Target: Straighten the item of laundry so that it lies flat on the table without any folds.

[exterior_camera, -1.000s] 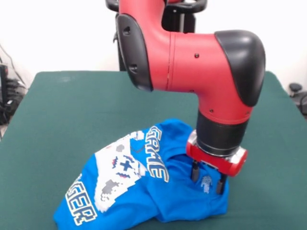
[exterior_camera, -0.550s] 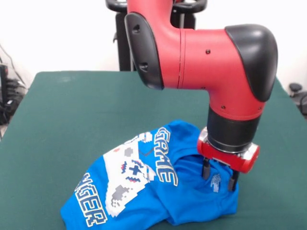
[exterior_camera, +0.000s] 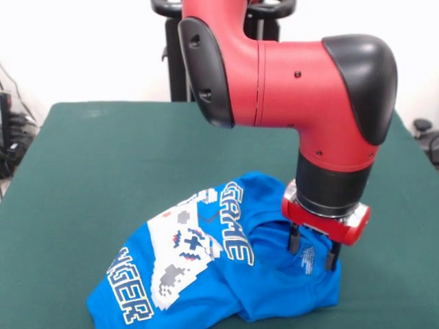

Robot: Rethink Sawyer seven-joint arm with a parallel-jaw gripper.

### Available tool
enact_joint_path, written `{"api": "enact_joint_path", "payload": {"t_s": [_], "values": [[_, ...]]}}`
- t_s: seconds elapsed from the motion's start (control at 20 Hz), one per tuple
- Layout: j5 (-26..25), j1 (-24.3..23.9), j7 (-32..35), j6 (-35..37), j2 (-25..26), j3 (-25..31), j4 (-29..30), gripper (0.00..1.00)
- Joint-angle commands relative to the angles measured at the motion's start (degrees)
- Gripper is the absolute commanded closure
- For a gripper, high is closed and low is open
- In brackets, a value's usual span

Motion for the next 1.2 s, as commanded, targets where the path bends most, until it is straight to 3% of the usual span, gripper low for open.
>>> {"api": "enact_joint_path", "payload": {"t_s": [0.05, 0.35, 1.2], "values": [[-0.7, 0.7, -5.6, 5.1, -0.3, 6.8, 7.4, 0.00], [1.1, 1.7, -3.3, 6.7, 0.1, 7.6, 5.8, 0.00], [-1.0, 5.7, 1.4, 14.5, 1.9, 2.0, -4.1, 0.00]]}}
